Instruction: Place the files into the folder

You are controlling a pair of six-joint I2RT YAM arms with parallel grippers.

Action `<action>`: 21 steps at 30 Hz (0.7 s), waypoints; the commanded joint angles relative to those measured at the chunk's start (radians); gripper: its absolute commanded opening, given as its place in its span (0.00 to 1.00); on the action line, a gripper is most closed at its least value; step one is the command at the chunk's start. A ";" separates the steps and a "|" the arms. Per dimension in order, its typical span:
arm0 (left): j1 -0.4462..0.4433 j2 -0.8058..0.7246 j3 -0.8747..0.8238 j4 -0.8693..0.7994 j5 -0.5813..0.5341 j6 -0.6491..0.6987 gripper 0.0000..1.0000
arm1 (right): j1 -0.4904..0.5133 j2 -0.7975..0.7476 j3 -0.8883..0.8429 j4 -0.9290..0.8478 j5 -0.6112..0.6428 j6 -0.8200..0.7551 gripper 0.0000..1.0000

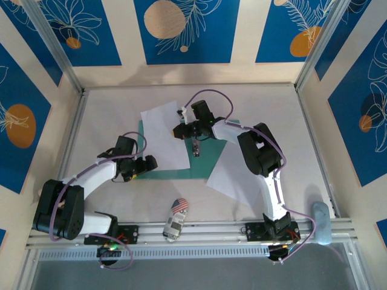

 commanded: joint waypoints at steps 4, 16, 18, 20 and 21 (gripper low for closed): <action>0.005 0.007 0.010 -0.013 0.014 0.015 0.97 | 0.008 0.008 -0.019 0.022 -0.026 0.025 0.00; 0.005 0.002 -0.009 -0.002 0.014 0.006 0.97 | 0.006 0.004 -0.068 0.090 -0.042 0.094 0.00; 0.005 0.001 -0.008 -0.002 0.015 0.005 0.97 | 0.008 0.002 -0.065 0.088 -0.045 0.093 0.00; 0.006 -0.001 -0.010 -0.001 0.014 0.006 0.97 | 0.009 0.002 -0.068 0.088 -0.041 0.093 0.00; 0.005 0.000 -0.010 -0.001 0.013 0.006 0.97 | 0.010 0.002 -0.070 0.091 -0.041 0.094 0.00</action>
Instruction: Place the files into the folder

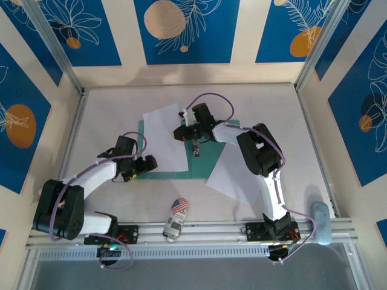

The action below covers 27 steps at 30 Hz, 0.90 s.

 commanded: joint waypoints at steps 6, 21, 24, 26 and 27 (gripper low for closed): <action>0.005 0.003 -0.014 0.004 0.013 0.003 0.97 | 0.012 0.008 -0.019 0.023 -0.039 0.030 0.00; 0.005 0.003 -0.014 0.008 0.015 0.004 0.97 | 0.023 0.050 -0.003 0.034 -0.036 0.059 0.00; 0.005 0.003 -0.015 0.008 0.016 0.003 0.97 | 0.024 0.054 -0.003 0.044 -0.038 0.066 0.00; 0.006 0.004 -0.015 0.010 0.015 0.004 0.97 | 0.026 0.056 -0.004 0.049 -0.038 0.067 0.00; 0.005 0.005 -0.015 0.009 0.015 0.004 0.97 | 0.027 0.057 -0.004 0.051 -0.039 0.068 0.00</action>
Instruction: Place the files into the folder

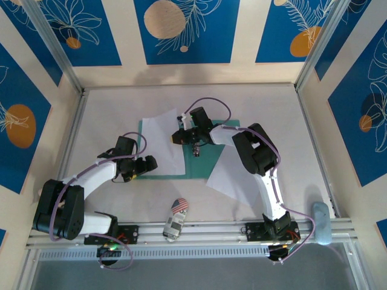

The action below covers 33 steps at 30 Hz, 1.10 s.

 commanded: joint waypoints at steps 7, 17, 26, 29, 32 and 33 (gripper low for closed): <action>0.006 0.004 -0.009 0.005 0.015 0.003 0.97 | 0.010 0.016 0.003 0.020 -0.016 0.013 0.00; 0.005 -0.008 0.002 -0.022 0.006 0.013 0.97 | -0.010 0.020 0.026 0.001 0.009 -0.009 0.00; 0.006 -0.067 0.077 -0.095 0.014 0.043 0.97 | -0.014 0.016 0.035 -0.022 0.020 -0.030 0.00; 0.005 -0.072 0.110 -0.126 0.004 0.050 0.97 | -0.014 0.016 0.035 -0.022 0.020 -0.030 0.00; 0.006 -0.067 0.114 -0.133 0.001 0.048 0.97 | -0.014 0.016 0.035 -0.023 0.020 -0.032 0.00; 0.006 -0.066 0.109 -0.133 0.003 0.048 0.97 | -0.014 0.015 0.035 -0.023 0.021 -0.029 0.00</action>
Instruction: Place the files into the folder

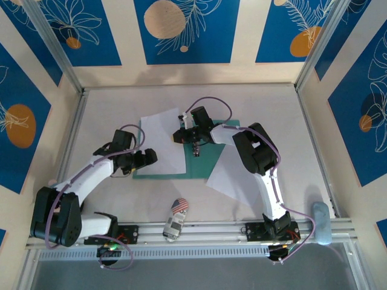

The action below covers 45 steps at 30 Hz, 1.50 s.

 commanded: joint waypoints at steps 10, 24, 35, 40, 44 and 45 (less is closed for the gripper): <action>0.006 0.007 -0.031 -0.058 -0.030 0.018 0.97 | -0.001 0.005 0.026 -0.016 0.005 -0.019 0.00; 0.006 0.055 -0.048 -0.076 -0.039 0.031 0.97 | -0.024 -0.029 -0.013 0.011 0.012 -0.008 0.00; 0.007 0.074 -0.047 -0.073 -0.044 0.031 0.97 | -0.015 -0.010 0.003 0.016 -0.022 -0.003 0.00; 0.008 0.084 -0.053 -0.061 -0.042 0.027 0.97 | -0.005 -0.007 -0.010 0.036 -0.030 0.012 0.00; 0.007 0.090 -0.056 -0.051 -0.039 0.025 0.97 | 0.003 -0.002 -0.008 0.038 -0.036 0.020 0.00; 0.007 0.091 -0.056 -0.049 -0.039 0.024 0.97 | 0.005 -0.002 -0.008 0.040 -0.041 0.022 0.00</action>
